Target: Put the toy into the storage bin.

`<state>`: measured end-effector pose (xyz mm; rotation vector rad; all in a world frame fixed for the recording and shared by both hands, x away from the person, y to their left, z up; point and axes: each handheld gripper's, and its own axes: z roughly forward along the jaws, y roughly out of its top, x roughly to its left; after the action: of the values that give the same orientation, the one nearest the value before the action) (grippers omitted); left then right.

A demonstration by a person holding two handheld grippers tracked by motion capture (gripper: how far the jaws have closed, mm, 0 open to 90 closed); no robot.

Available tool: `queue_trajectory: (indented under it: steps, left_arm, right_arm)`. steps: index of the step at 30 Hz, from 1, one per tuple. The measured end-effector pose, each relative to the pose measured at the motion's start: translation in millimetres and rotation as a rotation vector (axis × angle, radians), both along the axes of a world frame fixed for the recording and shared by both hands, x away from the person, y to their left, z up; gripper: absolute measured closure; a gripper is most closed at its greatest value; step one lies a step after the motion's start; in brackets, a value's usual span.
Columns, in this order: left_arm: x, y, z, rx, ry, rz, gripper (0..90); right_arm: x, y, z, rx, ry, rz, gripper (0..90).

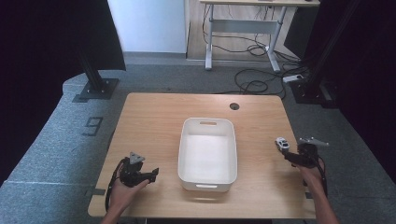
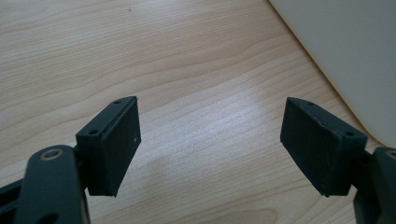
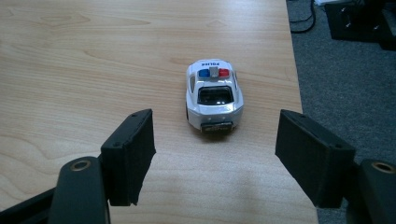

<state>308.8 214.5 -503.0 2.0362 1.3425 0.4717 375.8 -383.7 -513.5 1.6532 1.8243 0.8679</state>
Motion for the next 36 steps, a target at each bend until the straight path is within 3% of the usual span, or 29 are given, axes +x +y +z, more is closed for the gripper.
queue_trajectory:
  steps: [36]
  left_arm:
    - [1.5, 0.3, -2.8, 0.003, 0.022, 0.000, 21.0]
  right_arm:
    - [25.2, -1.1, 4.1, 0.011, -0.019, -0.010, 30.7]
